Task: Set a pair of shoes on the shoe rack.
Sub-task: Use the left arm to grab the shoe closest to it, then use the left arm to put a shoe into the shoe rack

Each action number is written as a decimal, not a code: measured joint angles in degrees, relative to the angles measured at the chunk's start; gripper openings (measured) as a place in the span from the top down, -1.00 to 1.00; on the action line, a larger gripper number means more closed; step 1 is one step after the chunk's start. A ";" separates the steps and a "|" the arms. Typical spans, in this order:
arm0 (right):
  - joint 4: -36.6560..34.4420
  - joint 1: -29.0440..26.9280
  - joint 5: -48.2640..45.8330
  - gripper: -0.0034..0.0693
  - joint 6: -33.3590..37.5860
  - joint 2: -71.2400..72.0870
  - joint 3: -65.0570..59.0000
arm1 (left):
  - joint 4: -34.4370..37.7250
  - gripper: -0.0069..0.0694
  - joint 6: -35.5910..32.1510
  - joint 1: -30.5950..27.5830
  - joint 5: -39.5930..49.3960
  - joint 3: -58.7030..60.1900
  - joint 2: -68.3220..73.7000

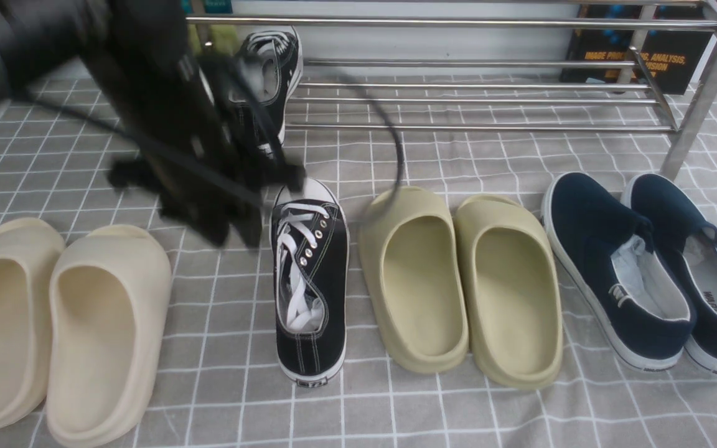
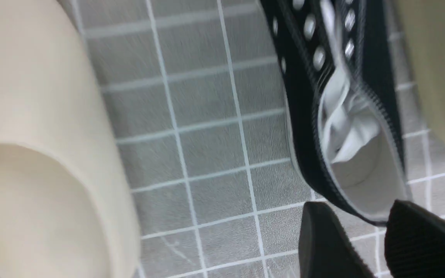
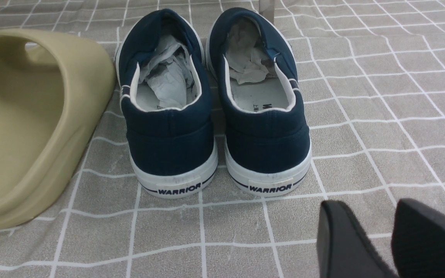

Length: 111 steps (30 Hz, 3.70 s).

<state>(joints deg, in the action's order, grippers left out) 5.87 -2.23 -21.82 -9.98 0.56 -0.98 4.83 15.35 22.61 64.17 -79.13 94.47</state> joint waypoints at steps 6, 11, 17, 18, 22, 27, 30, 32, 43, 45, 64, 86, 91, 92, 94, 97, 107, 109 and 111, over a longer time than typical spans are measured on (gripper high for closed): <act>0.00 0.00 0.00 0.25 0.00 0.00 0.00 | 1.58 0.16 3.56 0.06 -12.07 9.42 2.73; 0.00 0.00 0.00 0.25 0.00 0.00 0.00 | 3.70 0.17 4.11 0.06 -17.56 10.03 6.59; 0.00 0.00 0.00 0.25 0.00 0.00 0.00 | 4.19 0.24 4.11 0.06 -18.92 10.03 8.22; 0.00 0.00 0.00 0.25 0.00 0.00 0.00 | 4.19 0.28 4.11 0.06 -18.97 10.03 8.28; 0.00 0.00 0.00 0.25 0.00 0.00 0.00 | 4.29 0.35 4.11 0.06 -18.75 10.03 8.23; 0.00 0.00 0.00 0.25 0.00 0.00 0.00 | 4.38 0.40 3.62 0.06 -13.86 8.07 5.61; 0.00 0.00 0.00 0.25 0.00 0.00 0.00 | 4.38 0.40 2.10 0.06 -11.96 5.84 3.33; 0.00 0.00 0.00 0.25 0.00 0.00 0.00 | 4.43 0.39 0.83 0.06 -11.52 4.62 1.82; 0.00 0.00 0.00 0.25 0.00 0.00 0.00 | 4.40 -0.07 -3.60 0.06 -9.62 3.93 5.23; 0.00 0.00 0.00 0.25 0.00 0.00 0.00 | 4.37 -0.19 -3.49 0.06 -9.62 3.93 6.76; 0.00 0.00 0.00 0.25 0.00 0.00 0.00 | 2.57 0.85 -1.51 0.00 -5.73 -2.53 9.68; 0.00 0.00 0.00 0.25 0.00 0.00 0.00 | 12.73 0.85 3.19 -7.11 -11.36 -17.92 13.16; 0.00 0.00 0.00 0.25 0.00 0.00 0.00 | 16.61 0.85 2.13 -7.28 -19.21 -17.92 14.39; 0.00 0.00 0.00 0.25 0.00 0.00 0.00 | 16.92 0.85 2.14 -7.28 -20.40 -17.92 14.51; 0.00 0.00 0.00 0.25 0.00 0.00 0.00 | 17.81 0.85 1.98 -7.51 -22.75 -18.04 14.97; 0.00 0.00 0.00 0.25 0.00 0.00 0.00 | 19.69 0.85 1.98 -8.03 -25.20 -18.83 16.54; 0.00 0.00 0.00 0.25 0.00 0.00 0.00 | 22.81 0.85 -1.98 -9.71 -20.99 -33.69 28.39; 0.00 0.00 0.00 0.25 0.05 0.00 0.00 | 22.81 0.85 -2.14 -9.76 -19.59 -38.47 31.43; 0.00 0.00 0.00 0.25 0.05 0.00 0.00 | 22.82 0.85 -1.99 -10.12 -19.01 -42.46 33.55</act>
<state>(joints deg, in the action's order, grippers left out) 5.87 -2.23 -21.82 -9.93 0.56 -0.98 27.65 13.37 12.49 45.16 -121.59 128.02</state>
